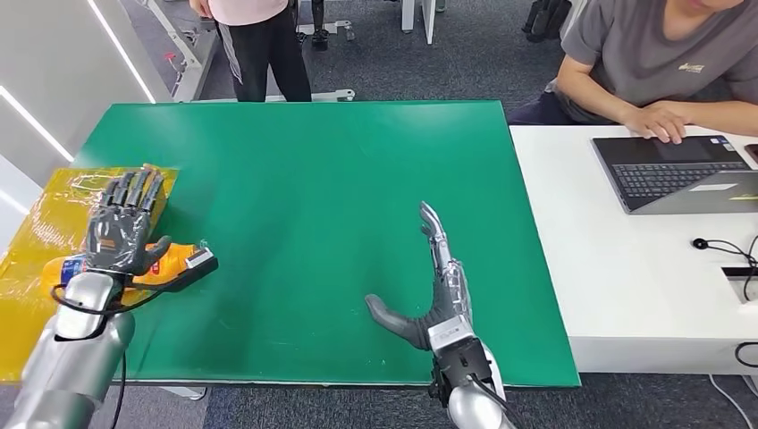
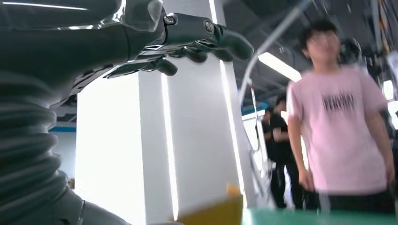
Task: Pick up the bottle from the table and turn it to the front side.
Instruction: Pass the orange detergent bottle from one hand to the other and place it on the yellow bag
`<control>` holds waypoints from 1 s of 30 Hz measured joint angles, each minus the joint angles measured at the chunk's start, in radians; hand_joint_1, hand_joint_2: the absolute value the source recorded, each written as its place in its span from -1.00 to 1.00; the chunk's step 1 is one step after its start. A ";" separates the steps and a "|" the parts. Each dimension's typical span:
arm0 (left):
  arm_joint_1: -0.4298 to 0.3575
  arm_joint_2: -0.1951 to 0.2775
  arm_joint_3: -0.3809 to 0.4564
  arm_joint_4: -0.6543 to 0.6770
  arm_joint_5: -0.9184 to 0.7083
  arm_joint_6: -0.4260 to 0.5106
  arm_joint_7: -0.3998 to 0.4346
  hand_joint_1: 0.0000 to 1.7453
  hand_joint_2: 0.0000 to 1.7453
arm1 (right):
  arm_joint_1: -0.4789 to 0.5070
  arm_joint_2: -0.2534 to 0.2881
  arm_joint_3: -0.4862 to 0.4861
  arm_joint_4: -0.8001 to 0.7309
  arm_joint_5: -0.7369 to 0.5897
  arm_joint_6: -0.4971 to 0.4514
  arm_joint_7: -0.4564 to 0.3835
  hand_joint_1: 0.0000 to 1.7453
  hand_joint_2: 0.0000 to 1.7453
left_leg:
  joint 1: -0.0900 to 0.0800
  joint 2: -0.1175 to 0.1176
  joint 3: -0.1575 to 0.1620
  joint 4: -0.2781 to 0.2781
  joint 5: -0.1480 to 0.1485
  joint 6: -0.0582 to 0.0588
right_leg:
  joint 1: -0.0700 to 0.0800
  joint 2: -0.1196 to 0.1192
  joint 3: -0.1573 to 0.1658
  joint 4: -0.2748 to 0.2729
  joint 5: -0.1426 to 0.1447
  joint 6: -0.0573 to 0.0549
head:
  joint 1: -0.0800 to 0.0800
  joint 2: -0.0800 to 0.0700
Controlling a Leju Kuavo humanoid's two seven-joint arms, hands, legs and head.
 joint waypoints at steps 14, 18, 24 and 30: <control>0.096 -0.186 0.321 -0.459 0.667 0.001 -0.241 -1.00 1.00 | 0.009 0.001 0.002 -0.001 -0.003 -0.015 0.006 -1.00 1.00 | 0.000 -0.003 0.000 0.000 0.000 0.000 | 0.000 -0.004 0.001 0.000 0.000 0.000 | 0.000 0.000; 0.097 -0.217 0.270 -0.481 0.973 -0.062 -0.243 -1.00 1.00 | 0.011 0.000 0.007 -0.001 -0.005 -0.028 0.007 -1.00 1.00 | 0.000 -0.003 0.001 0.000 0.000 0.000 | 0.000 -0.004 0.001 -0.001 0.000 0.000 | 0.000 0.000; 0.127 -0.263 -0.010 -0.473 1.553 -0.532 -0.232 -1.00 1.00 | 0.036 -0.007 0.009 -0.016 0.012 -0.078 -0.009 -1.00 1.00 | 0.000 -0.006 0.000 0.001 0.000 0.000 | 0.000 -0.006 0.002 -0.001 0.000 0.001 | 0.000 0.000; 0.133 -0.322 -0.191 -0.468 1.727 -0.683 -0.238 -1.00 1.00 | 0.052 -0.018 0.007 -0.045 0.029 -0.103 -0.006 -1.00 1.00 | -0.001 -0.004 0.000 0.001 -0.001 0.001 | -0.001 -0.004 0.002 -0.003 0.000 0.001 | 0.000 0.000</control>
